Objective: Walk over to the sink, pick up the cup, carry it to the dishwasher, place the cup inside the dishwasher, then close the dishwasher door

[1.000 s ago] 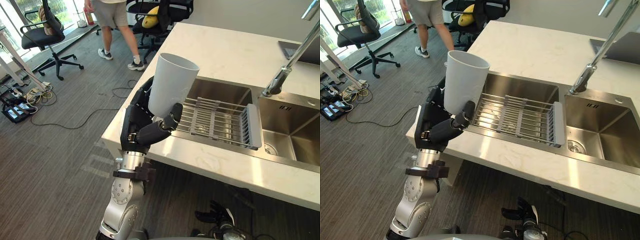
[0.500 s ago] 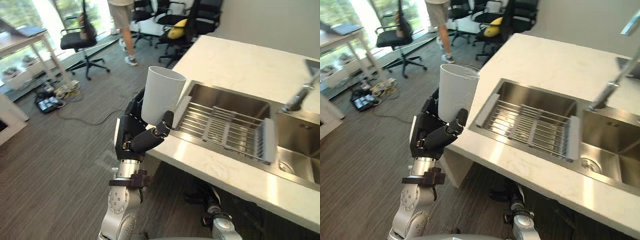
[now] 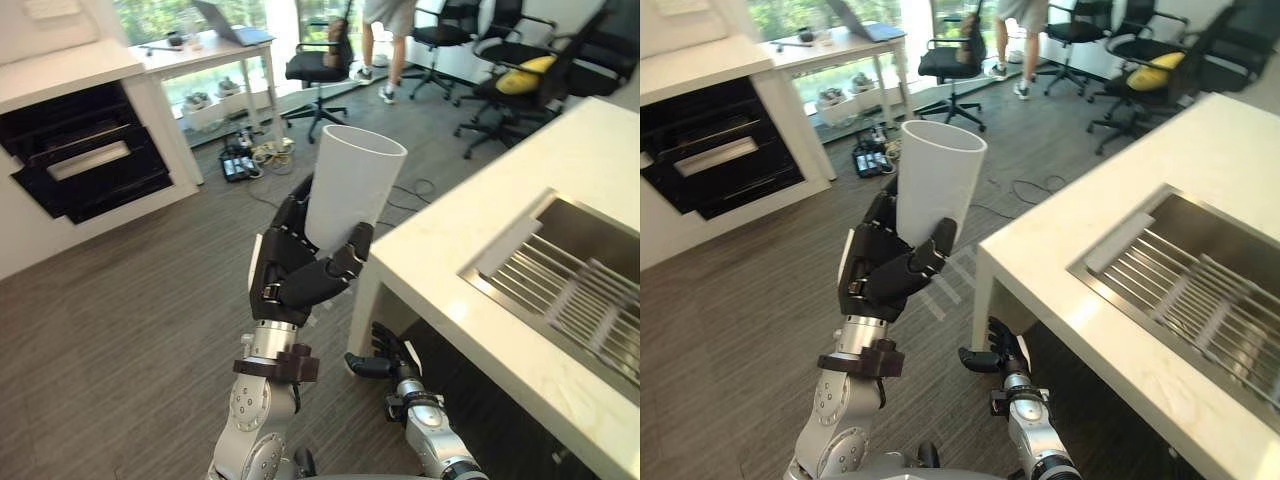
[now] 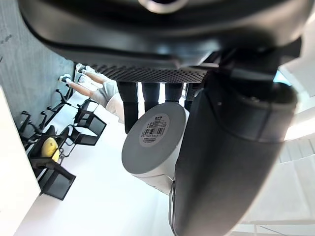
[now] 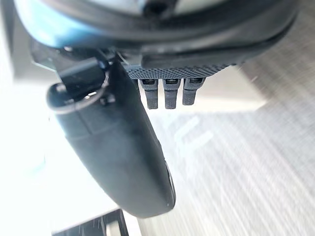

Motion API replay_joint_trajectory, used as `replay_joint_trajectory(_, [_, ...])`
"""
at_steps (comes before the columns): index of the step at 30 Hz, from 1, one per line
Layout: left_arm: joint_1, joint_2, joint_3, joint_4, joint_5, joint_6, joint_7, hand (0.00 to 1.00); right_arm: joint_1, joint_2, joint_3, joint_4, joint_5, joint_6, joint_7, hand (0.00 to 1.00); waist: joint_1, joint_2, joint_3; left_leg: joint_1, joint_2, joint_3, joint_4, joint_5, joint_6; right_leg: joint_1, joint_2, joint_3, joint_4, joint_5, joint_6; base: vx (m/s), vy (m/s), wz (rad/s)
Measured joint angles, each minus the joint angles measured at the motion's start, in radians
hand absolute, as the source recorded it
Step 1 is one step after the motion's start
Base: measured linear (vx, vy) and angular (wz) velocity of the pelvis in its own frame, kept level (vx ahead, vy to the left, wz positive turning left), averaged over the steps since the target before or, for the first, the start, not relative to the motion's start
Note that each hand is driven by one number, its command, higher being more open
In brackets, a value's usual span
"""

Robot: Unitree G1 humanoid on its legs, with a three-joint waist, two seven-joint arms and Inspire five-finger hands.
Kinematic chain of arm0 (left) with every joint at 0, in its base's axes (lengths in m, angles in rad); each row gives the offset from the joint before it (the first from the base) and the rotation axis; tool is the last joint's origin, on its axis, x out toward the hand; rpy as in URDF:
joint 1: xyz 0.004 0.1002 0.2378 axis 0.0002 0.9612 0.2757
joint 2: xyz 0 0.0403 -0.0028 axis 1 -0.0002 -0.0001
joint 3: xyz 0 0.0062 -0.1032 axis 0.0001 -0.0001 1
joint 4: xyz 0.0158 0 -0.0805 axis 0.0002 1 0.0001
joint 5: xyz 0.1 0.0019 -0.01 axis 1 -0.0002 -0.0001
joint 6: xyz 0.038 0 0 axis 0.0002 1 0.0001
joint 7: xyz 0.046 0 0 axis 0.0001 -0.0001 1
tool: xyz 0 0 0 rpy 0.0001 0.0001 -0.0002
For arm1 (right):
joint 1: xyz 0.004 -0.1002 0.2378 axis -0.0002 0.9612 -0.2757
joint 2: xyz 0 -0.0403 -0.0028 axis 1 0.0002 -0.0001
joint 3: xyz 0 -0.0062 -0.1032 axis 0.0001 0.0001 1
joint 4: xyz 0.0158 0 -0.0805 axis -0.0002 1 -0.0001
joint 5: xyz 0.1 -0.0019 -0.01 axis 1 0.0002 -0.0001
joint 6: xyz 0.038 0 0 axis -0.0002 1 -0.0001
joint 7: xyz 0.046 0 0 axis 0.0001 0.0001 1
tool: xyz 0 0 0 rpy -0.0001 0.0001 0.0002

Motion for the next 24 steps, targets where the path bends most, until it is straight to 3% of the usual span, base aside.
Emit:
replay_joint_trajectory(2, [-0.012, 0.006, 0.0, 0.004, -0.001, -0.001, 0.001, 0.3, 0.002, -0.004, 0.0, -0.031, 0.002, -0.001, 0.002, 0.9, 0.003, 0.0, 0.002, 0.015, -0.025, -0.049, -0.009, 0.002, -0.001, -0.048, 0.08, 0.097, -0.025, -0.052, 0.001, 0.14, -0.006, 0.91])
replay_joint_trajectory(4, [-0.019, 0.011, -0.018, 0.009, -0.001, -0.001, 0.001, 0.3, 0.013, -0.007, 0.001, -0.055, 0.006, -0.002, 0.003, 0.9, -0.005, 0.004, 0.004, 0.034, -0.047, -0.112, -0.008, 0.006, -0.011, -0.076, 0.145, 0.174, -0.052, -0.066, 0.008, 0.18, -0.062, 1.08])
replay_joint_trajectory(6, [-0.024, 0.014, -0.052, 0.012, -0.008, -0.002, -0.014, 0.3, 0.035, -0.008, 0.018, -0.096, 0.007, -0.002, 0.002, 0.9, -0.002, -0.007, 0.004, 0.039, -0.078, -0.194, 0.037, -0.011, -0.027, -0.079, 0.16, 0.2, -0.16, -0.037, 0.002, 0.26, -0.151, 1.33])
replay_joint_trajectory(7, [-0.028, 0.017, -0.058, 0.013, -0.017, -0.003, -0.023, 0.3, 0.038, -0.005, 0.024, -0.109, 0.007, -0.002, 0.002, 0.9, -0.003, -0.016, 0.007, 0.038, -0.089, -0.207, 0.056, -0.021, -0.041, -0.068, 0.151, 0.196, -0.184, 0.011, 0.05, 0.24, -0.192, 1.35])
replay_joint_trajectory(8, [-0.029, 0.015, -0.078, 0.027, -0.022, -0.004, -0.033, 0.3, 0.045, -0.02, 0.039, -0.12, 0.007, -0.003, 0.003, 0.9, -0.002, -0.003, 0.004, 0.023, -0.072, -0.214, 0.089, -0.047, -0.066, -0.034, 0.15, 0.136, -0.208, 0.009, 0.039, 0.12, -0.128, 0.95])
replay_joint_trajectory(11, [-0.029, 0.02, -0.12, 0.03, -0.033, -0.003, -0.075, 0.3, 0.062, -0.029, 0.052, -0.159, 0.007, -0.003, 0.003, 0.9, 0.015, 0.027, -0.012, 0.008, 0.002, -0.174, 0.126, -0.08, -0.085, 0.048, 0.186, 0.045, -0.285, 0.022, 0.018, 0.13, -0.166, 0.8])
replay_joint_trajectory(16, [-0.028, 0.029, -0.115, 0.03, -0.043, 0.002, -0.091, 0.3, 0.068, -0.029, 0.058, -0.185, 0.006, -0.017, -0.005, 0.9, 0.015, 0.021, -0.008, 0.0, 0.023, -0.098, 0.134, -0.087, -0.08, 0.119, 0.185, -0.029, -0.353, 0.026, 0.011, 0.05, -0.048, 0.49])
replay_joint_trajectory(17, [-0.028, 0.03, -0.114, 0.033, -0.053, 0.002, -0.098, 0.3, 0.085, -0.025, 0.042, -0.186, 0.005, -0.019, -0.007, 0.9, 0.015, 0.019, -0.006, -0.004, 0.101, 0.07, 0.174, -0.122, -0.059, 0.148, 0.181, -0.065, -0.366, 0.027, 0.011, 0.03, 0.014, 0.66])
replay_joint_trajectory(19, [-0.028, 0.029, -0.111, 0.04, -0.061, 0.002, -0.104, 0.3, 0.103, -0.03, 0.033, -0.179, 0.005, -0.022, -0.013, 0.9, 0.016, 0.027, -0.003, -0.005, 0.164, 0.213, 0.222, -0.119, -0.069, 0.171, 0.18, -0.082, -0.361, 0.024, 0.015, 0.06, 0.047, 0.55])
replay_joint_trajectory(24, [0.0, 0.033, -0.072, 0.041, -0.081, 0.002, -0.105, 0.3, 0.097, -0.015, 0.022, -0.161, -0.008, -0.023, -0.01, 0.9, 0.013, 0.028, -0.002, -0.014, 0.096, 0.198, 0.165, -0.086, -0.041, 0.154, 0.15, -0.025, -0.38, 0.01, 0.035, 0.01, 0.093, 0.3])
